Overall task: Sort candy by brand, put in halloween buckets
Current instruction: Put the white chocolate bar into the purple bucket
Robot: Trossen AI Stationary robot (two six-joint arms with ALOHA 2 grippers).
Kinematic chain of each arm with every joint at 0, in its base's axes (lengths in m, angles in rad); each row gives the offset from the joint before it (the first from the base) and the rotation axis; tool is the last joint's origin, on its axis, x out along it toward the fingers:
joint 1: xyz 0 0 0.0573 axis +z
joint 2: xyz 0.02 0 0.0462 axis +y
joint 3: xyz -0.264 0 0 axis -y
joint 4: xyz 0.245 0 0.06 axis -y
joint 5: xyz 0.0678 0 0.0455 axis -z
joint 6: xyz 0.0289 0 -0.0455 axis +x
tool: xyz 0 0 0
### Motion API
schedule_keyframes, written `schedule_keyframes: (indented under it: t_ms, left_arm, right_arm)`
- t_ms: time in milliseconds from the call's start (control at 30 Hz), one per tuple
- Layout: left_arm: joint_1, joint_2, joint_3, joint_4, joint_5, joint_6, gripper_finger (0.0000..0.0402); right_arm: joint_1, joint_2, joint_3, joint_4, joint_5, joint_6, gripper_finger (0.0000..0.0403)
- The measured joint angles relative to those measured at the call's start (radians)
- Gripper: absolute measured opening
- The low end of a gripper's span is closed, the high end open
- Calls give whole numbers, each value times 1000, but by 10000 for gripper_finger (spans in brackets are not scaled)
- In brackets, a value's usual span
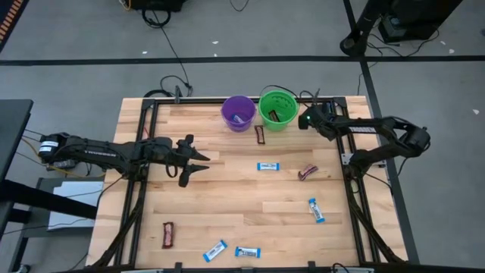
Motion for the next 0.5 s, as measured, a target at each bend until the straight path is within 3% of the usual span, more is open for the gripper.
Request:
schedule_keyframes:
  t_ms: [400, 500]
  left_arm:
    - [0, 0, 0, -2, 0, 23, 142]
    - [0, 0, 0, -4, 0, 23, 142]
  right_arm:
    - [17, -12, 1, 125, -18, 16, 5]
    - [17, -12, 1, 213, -108, -93, 5]
